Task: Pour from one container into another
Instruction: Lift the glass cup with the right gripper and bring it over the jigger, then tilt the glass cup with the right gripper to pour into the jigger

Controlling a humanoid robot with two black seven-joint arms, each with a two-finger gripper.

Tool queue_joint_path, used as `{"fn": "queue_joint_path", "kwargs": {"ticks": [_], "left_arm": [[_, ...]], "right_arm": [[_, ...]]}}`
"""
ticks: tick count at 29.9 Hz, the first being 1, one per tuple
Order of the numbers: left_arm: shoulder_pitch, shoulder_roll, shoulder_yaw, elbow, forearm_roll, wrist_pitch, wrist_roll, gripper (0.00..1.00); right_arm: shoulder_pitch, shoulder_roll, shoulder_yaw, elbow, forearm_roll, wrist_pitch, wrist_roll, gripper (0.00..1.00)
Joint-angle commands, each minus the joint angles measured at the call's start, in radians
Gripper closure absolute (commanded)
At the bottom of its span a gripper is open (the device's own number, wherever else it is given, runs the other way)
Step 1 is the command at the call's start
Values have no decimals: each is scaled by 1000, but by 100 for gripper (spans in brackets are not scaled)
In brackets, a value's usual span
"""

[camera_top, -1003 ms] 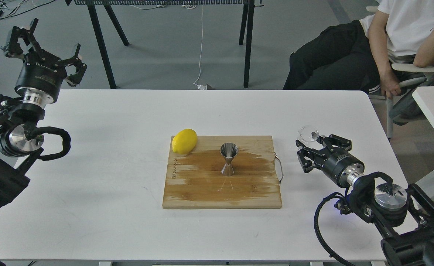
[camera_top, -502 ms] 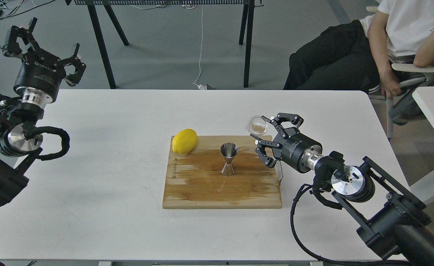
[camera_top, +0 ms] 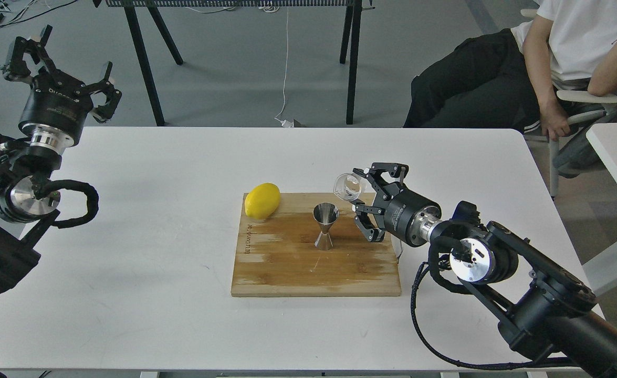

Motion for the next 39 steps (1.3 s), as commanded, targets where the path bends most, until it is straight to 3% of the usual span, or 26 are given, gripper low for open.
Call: {"fn": "queue_joint_path", "kwargs": {"ticks": [1, 12, 39], "left_arm": [[0, 0, 0, -1, 0, 0, 0, 0], [1, 8, 0, 0, 0, -2, 0, 0], [6, 8, 2, 3, 0, 0, -2, 0]], "right_arm": [[1, 4, -6, 5, -29, -15, 1, 77], [44, -8, -14, 20, -57, -33, 5, 79], [132, -48, -256, 57, -395, -101, 44, 78]]}}
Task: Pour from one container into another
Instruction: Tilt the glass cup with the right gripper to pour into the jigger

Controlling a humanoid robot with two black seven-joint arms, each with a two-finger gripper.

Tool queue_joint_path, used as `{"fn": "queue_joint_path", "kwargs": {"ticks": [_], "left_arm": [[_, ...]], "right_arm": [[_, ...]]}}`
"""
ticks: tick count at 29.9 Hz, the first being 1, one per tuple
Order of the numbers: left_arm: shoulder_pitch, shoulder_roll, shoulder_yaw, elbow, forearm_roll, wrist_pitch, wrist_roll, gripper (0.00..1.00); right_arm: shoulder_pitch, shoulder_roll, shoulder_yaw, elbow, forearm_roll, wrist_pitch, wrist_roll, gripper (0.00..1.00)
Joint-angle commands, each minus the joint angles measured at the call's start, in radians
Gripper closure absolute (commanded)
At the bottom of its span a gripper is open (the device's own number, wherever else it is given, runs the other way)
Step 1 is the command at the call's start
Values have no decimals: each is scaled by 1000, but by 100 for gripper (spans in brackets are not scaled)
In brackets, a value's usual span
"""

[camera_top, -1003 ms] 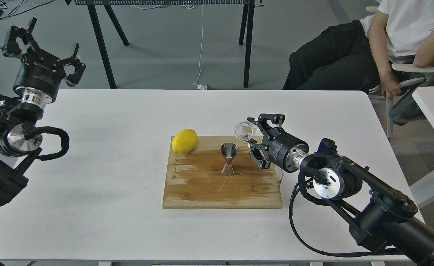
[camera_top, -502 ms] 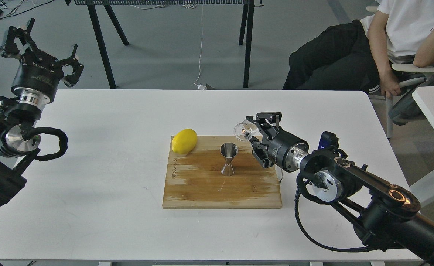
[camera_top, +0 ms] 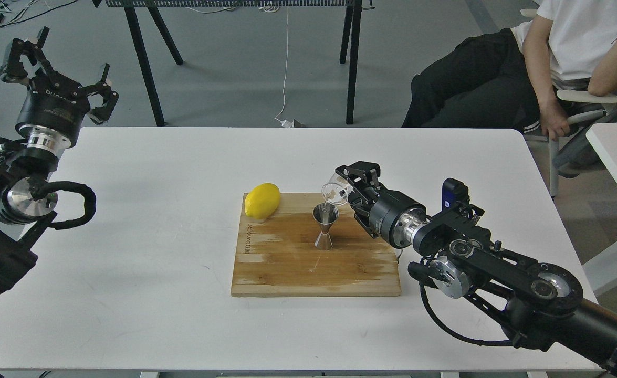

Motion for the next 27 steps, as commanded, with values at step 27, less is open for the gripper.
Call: {"fn": "queue_joint_path", "kwargs": {"ticks": [27], "left_arm": [[3, -1, 1, 3, 0, -1, -1, 0]], "right_arm": [[46, 1, -143, -13, -212, -39, 43, 78]]}}
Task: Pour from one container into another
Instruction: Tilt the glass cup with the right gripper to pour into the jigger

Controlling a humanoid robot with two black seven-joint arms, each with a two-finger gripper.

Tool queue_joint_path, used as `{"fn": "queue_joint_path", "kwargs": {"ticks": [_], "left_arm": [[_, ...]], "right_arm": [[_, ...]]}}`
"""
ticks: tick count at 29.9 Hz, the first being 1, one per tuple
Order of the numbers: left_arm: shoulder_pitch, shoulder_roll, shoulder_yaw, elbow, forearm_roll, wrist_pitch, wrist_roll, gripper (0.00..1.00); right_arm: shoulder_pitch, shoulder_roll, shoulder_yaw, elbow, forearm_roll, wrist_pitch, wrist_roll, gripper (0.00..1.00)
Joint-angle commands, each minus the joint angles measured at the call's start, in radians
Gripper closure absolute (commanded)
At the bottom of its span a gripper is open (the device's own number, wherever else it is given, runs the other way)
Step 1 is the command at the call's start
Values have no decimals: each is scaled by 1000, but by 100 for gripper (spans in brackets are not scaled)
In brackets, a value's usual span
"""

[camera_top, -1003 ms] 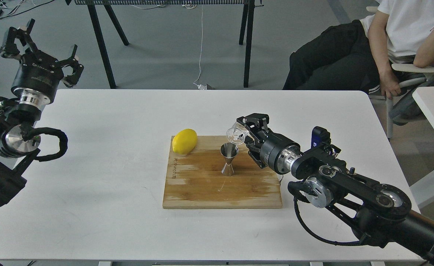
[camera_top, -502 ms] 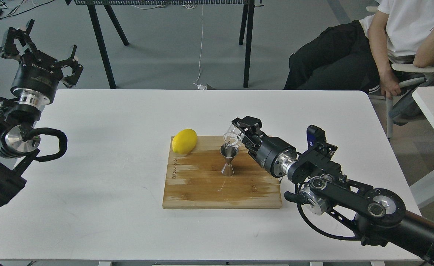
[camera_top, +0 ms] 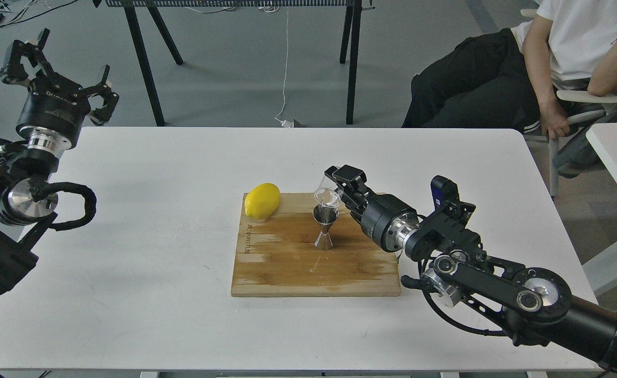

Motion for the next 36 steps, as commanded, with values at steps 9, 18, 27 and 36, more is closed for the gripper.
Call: {"fn": "queue_joint_path", "kwargs": {"ticks": [9, 18, 27, 36], "left_arm": [[0, 1, 0, 0, 0, 0, 0, 0], [2, 1, 0, 1, 0, 2, 0, 0], [2, 1, -2, 1, -2, 2, 0, 0], [-3, -1, -3, 1, -2, 3, 0, 0]], "right_arm": [[3, -4, -54, -6, -101, -35, 23, 77], [7, -3, -67, -17, -172, -36, 36, 77], [26, -21, -93, -16, -230, -36, 76, 78], [27, -42, -113, -20, -307, -38, 167, 79]]}}
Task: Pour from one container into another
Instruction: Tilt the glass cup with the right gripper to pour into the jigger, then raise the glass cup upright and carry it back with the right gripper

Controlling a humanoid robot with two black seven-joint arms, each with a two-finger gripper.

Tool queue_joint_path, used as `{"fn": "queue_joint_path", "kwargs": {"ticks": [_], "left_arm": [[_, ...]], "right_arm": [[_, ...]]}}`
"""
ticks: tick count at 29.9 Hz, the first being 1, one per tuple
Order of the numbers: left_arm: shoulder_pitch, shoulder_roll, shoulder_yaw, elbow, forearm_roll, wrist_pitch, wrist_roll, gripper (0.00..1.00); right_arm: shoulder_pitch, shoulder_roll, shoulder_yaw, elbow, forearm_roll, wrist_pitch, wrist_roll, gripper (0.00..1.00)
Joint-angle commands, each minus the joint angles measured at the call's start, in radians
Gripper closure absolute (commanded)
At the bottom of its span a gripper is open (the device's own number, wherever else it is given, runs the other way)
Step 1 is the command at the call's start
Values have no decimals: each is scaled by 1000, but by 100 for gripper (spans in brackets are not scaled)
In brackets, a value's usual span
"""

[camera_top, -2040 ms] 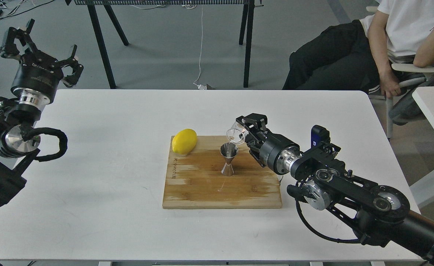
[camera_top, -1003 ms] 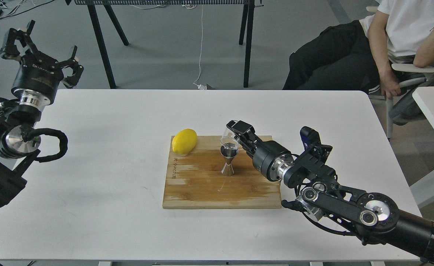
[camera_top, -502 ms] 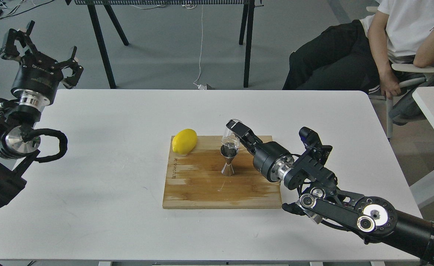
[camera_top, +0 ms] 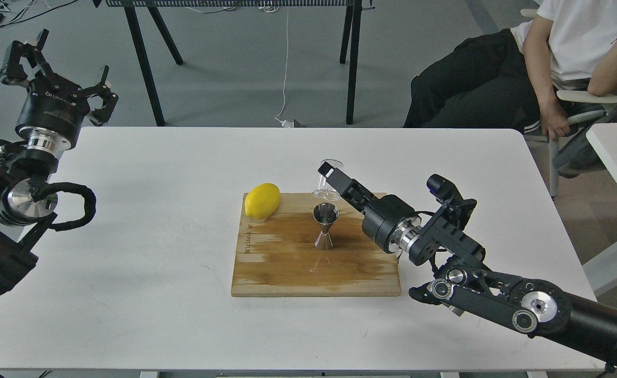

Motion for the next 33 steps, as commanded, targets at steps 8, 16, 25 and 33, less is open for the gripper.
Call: {"fn": "queue_joint_path", "kwargs": {"ticks": [8, 16, 25, 33], "left_arm": [[-3, 4, -1, 0, -2, -1, -1, 0], [-3, -1, -3, -2, -2, -1, -1, 0], [-8, -1, -3, -2, -2, 13, 0, 0], [-8, 4, -3, -2, -2, 11, 0, 0]], "right_arm": [[-2, 3, -37, -62, -79, -31, 87, 78], [-2, 5, -69, -82, -92, -50, 101, 78], [-2, -3, -2, -73, -46, -66, 89, 77], [-11, -17, 184, -33, 263, -49, 51, 76]]}}
